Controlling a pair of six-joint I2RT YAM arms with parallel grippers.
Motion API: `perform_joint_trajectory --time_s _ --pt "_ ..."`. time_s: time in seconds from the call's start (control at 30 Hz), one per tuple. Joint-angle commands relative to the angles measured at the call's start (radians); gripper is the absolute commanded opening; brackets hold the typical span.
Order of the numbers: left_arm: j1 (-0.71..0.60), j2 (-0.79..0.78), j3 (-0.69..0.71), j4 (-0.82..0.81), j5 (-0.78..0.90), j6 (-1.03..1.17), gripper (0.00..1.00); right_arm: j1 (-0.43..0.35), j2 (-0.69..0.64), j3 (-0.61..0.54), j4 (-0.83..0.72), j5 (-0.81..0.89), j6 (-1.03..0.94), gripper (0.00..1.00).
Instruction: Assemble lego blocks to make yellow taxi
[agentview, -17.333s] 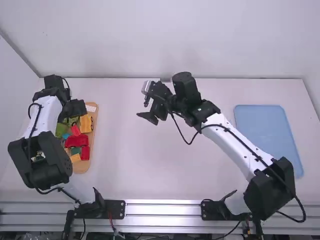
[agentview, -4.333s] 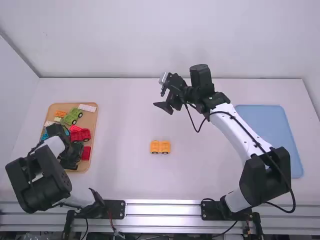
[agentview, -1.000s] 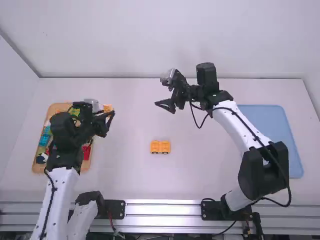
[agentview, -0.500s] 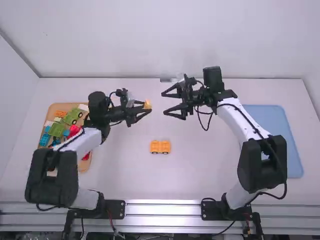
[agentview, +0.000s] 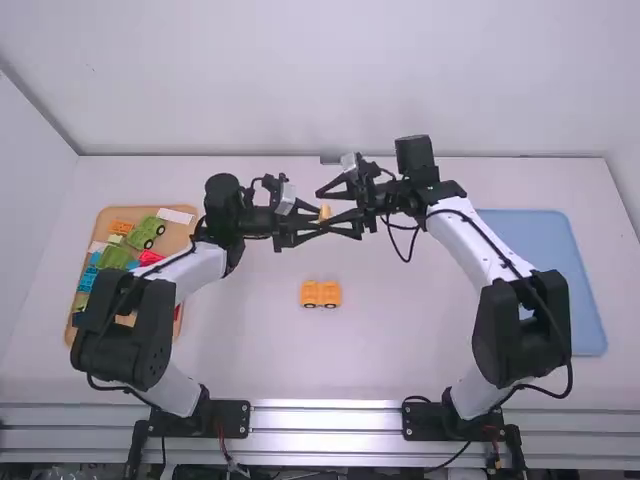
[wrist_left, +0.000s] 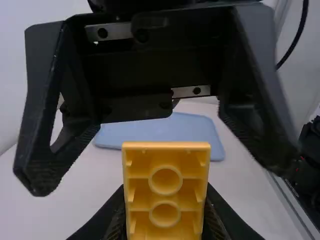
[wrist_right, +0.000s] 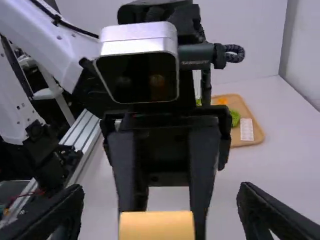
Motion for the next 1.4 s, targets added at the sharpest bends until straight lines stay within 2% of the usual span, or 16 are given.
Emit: perform_joint_trajectory --time_s 0.0,0.17,0.23,0.57,0.6,0.73,0.8,0.87,0.9,0.97,1.03,1.07,1.1,1.3,1.33,1.37 --pt "-0.002 0.0 0.018 0.023 0.021 -0.039 0.02 -0.008 0.008 -0.003 -0.002 0.01 -0.009 0.75" --pt "-0.002 0.0 0.018 0.095 0.024 -0.071 0.02 -0.003 0.008 -0.003 -0.009 0.006 -0.038 0.61" --pt "-0.002 0.0 0.018 0.097 0.021 -0.071 0.02 -0.002 0.008 -0.003 -0.009 0.005 -0.043 0.6" --pt "-0.002 0.0 0.018 0.093 0.021 -0.071 0.02 0.007 0.008 -0.003 -0.002 -0.002 -0.045 0.34" --pt "0.0 0.0 0.018 0.093 0.018 -0.071 0.09 0.007 0.008 -0.003 -0.002 -0.003 -0.045 0.32" --pt "0.005 0.0 0.018 0.092 0.018 -0.071 0.56 -0.01 0.008 -0.002 0.032 -0.017 -0.015 0.29" --pt "0.005 0.0 0.018 0.09 0.018 -0.071 0.68 -0.022 0.008 -0.002 0.087 -0.016 0.042 0.26" --pt "0.005 0.0 0.018 0.089 0.018 -0.071 0.74 -0.03 0.008 -0.002 0.111 -0.012 0.074 0.24" --pt "0.005 0.0 0.018 0.089 0.018 -0.071 0.99 -0.035 0.007 -0.002 0.134 0.003 0.101 0.21" --pt "0.005 0.0 0.018 0.082 0.01 -0.071 0.99 -0.04 0.008 -0.002 0.17 0.087 0.159 0.16" --pt "0.005 0.0 0.018 0.023 -0.075 -0.071 0.99 -0.037 0.007 -0.002 0.187 0.262 0.248 0.15" --pt "0.005 0.0 0.018 -0.071 -0.193 -0.071 0.99 -0.025 0.007 -0.002 0.172 0.419 0.303 0.15" --pt "0.005 0.0 0.018 -0.082 -0.207 -0.071 0.99 -0.024 0.007 -0.002 0.168 0.436 0.307 0.15" --pt "0.005 0.0 0.023 -0.409 -0.776 -0.038 0.99 0.017 -0.019 -0.002 -0.101 0.949 0.337 0.18" --pt "0.005 0.0 0.023 -0.409 -0.776 -0.038 0.99 0.017 -0.019 -0.002 -0.101 0.949 0.337 0.18" --pt "0.005 0.0 0.037 -0.449 -0.876 -0.038 0.99 0.035 -0.02 -0.002 -0.166 1.056 0.385 0.17"
